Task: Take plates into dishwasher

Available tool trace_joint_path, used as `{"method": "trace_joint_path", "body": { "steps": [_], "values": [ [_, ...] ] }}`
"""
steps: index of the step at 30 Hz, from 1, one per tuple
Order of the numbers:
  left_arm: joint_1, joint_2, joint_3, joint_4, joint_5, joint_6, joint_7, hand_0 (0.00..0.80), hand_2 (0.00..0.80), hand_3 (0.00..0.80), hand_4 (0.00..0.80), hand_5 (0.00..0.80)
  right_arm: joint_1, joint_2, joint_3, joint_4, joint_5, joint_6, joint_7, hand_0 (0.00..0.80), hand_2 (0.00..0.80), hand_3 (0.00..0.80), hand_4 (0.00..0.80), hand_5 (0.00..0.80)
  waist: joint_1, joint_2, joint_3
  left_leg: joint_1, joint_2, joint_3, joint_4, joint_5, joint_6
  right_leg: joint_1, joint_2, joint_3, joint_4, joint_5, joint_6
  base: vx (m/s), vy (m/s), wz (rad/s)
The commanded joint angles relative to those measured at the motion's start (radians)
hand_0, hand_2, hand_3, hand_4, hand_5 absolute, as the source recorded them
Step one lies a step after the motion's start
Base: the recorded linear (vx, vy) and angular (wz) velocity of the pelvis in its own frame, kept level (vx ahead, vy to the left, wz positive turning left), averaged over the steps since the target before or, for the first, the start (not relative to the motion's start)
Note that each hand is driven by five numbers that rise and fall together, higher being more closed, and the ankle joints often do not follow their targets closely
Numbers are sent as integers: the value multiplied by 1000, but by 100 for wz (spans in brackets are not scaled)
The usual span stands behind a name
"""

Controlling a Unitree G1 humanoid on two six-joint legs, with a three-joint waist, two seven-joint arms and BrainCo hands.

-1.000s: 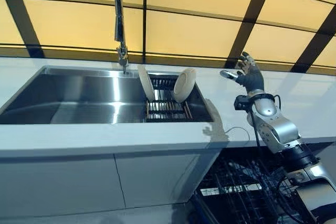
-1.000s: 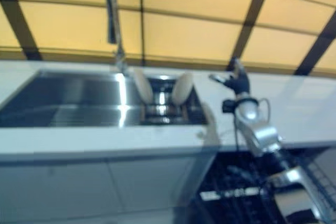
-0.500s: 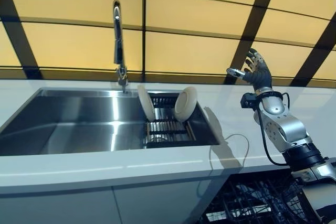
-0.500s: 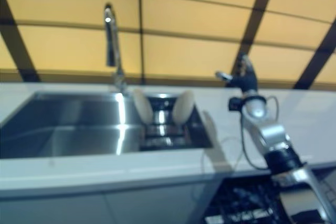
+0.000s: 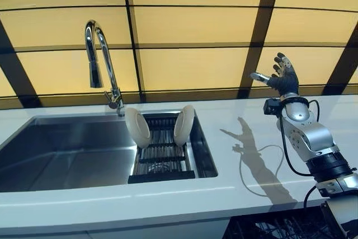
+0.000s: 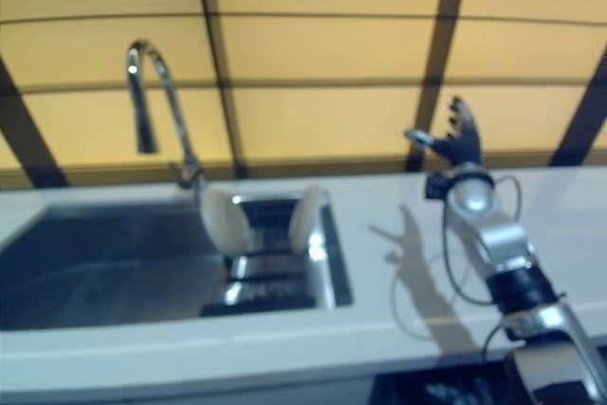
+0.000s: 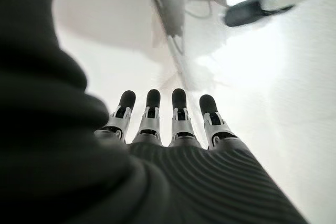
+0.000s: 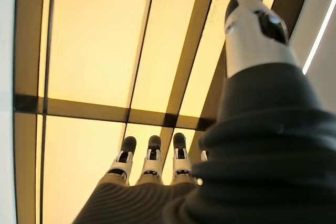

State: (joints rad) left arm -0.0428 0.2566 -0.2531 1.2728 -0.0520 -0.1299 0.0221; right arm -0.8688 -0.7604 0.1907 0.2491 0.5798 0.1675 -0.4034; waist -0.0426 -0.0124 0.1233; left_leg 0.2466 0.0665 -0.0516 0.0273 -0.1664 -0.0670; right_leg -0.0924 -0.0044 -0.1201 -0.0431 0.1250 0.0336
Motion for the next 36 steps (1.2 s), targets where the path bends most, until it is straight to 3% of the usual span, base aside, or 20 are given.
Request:
{"method": "trace_joint_path", "body": {
  "steps": [1,2,3,6,7,9,10,14,18,21,27,29,33,36],
  "values": [
    [15,75,-8,-32,22,-73,-5,0,0,0,0,0,-75,4,28,-80,-15,-46,21,0,0,0,0,0,27,-79,-65,-84,-25,44,407,249,-33,33,-63,-1,12,19,0,217,-292,-10],
    [13,73,-11,-35,22,-76,-4,0,0,0,0,0,-74,2,29,-83,-14,-43,22,0,0,0,0,0,27,-81,-64,-104,-24,49,441,256,-36,39,-63,-3,12,15,-5,236,-352,-12],
    [10,69,-26,-56,22,-84,0,0,0,0,0,0,-63,0,38,-96,-19,-42,13,0,0,0,0,0,37,-98,-48,-193,-32,78,582,266,-39,76,-71,-3,8,2,-24,161,-247,1],
    [4,77,-32,-86,17,-76,-8,0,0,0,0,0,-53,-7,36,-115,-11,-40,-10,0,0,0,0,0,53,-107,-29,-296,-25,92,624,220,-20,119,-76,-10,-4,-9,-26,137,-144,5],
    [-6,84,-32,-92,12,-61,-9,0,0,0,0,0,-45,-1,32,-127,-23,-38,-19,0,0,0,0,0,62,-104,-18,-302,-30,105,516,184,0,142,-74,-10,-13,-21,-15,185,-44,17],
    [-12,88,-31,-84,21,-52,-8,0,0,0,0,0,-44,8,33,-134,-34,-32,-30,0,0,0,0,0,65,-99,-15,-283,-26,121,377,176,10,158,-69,-9,-21,-33,-7,180,22,9],
    [-15,91,-33,-75,22,-43,-6,0,0,0,0,0,-51,11,41,-126,-35,-32,-42,0,0,0,0,0,73,-91,-13,-284,-23,128,224,198,4,178,-57,-9,-34,-45,0,140,47,-12],
    [-4,74,-37,-75,20,-22,16,0,0,0,0,0,-61,21,57,-82,-44,-59,-42,0,0,0,0,0,114,-76,-2,-333,-30,77,26,278,-24,216,-42,12,-44,-73,10,191,92,50],
    [13,61,-34,-70,1,-23,22,0,0,0,0,0,-66,16,61,-80,-41,-50,-27,0,0,0,0,0,129,-65,-1,-346,-20,42,-51,306,-30,232,-43,29,-44,-94,13,144,155,-24],
    [12,58,-35,-61,3,-27,15,0,0,0,0,0,-63,-2,56,-76,-35,-42,-7,0,0,0,0,0,127,-65,-7,-343,-20,31,-47,293,-27,233,-53,32,-44,-100,17,110,227,-18],
    [-15,56,-47,-48,7,-26,17,0,0,0,0,0,-15,-30,29,-61,-29,-59,44,0,0,0,0,0,113,-83,-26,-311,-48,65,-23,228,14,227,-114,21,-37,-84,61,119,300,-58],
    [-42,70,-58,-49,-22,-24,28,0,0,0,0,0,16,-34,8,-61,-16,-87,51,0,0,0,0,0,110,-94,-28,-305,-66,74,-19,210,46,194,-151,24,21,-85,88,49,257,-10],
    [-58,87,-60,-46,-25,-19,39,0,0,0,0,0,42,-36,-17,-67,-10,-101,59,0,0,0,0,0,111,-89,-21,-291,-68,73,-34,211,62,142,-172,10,100,-80,92,29,181,-16],
    [-50,111,-52,-44,-31,-18,40,0,0,0,0,0,47,-39,-26,-55,-1,-101,78,0,0,0,0,0,116,-81,-19,-263,-62,92,-64,207,69,113,-182,-32,141,-48,94,37,97,-19]
  ]
}}
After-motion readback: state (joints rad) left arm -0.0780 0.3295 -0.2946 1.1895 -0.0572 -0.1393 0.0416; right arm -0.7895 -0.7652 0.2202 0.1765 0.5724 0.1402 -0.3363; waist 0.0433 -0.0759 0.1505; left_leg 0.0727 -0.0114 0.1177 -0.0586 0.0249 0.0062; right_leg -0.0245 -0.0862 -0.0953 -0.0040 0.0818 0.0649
